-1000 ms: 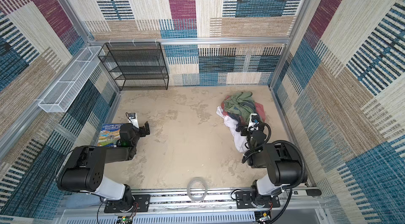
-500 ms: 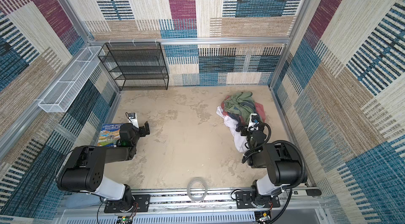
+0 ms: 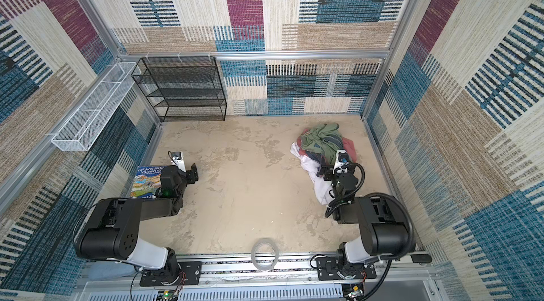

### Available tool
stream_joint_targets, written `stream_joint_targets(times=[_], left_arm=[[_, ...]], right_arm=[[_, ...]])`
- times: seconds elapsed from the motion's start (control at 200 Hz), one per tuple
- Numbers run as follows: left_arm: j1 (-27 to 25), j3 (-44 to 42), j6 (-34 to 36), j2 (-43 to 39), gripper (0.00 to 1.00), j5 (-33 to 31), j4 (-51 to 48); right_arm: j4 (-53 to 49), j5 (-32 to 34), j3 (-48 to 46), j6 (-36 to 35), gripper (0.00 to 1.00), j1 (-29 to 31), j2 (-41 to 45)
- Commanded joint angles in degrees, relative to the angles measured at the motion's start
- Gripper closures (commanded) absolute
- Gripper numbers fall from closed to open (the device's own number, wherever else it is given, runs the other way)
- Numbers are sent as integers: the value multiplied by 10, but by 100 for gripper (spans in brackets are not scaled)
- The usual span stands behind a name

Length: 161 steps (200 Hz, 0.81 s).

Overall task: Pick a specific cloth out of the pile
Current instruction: 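Move the right gripper toward the clothes pile while the left arm rises, then lower the right gripper to the white cloth edge at the pile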

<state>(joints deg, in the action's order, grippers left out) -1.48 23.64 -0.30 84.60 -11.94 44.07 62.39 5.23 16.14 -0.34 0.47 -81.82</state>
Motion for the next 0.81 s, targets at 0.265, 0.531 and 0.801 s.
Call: stream_joint_targets(times=[0.265, 0.531, 0.801], left_arm=[[-65, 137, -73, -166, 40, -98, -303], [-99, 233, -121, -123, 41, -29, -426], [-99, 249, -138, -114, 41, 26, -426]], right_arm=[[-408, 60, 236, 26, 26, 92, 135], [-638, -41, 454, 44, 36, 192, -29], [-743, -116, 583, 75, 49, 202, -188]])
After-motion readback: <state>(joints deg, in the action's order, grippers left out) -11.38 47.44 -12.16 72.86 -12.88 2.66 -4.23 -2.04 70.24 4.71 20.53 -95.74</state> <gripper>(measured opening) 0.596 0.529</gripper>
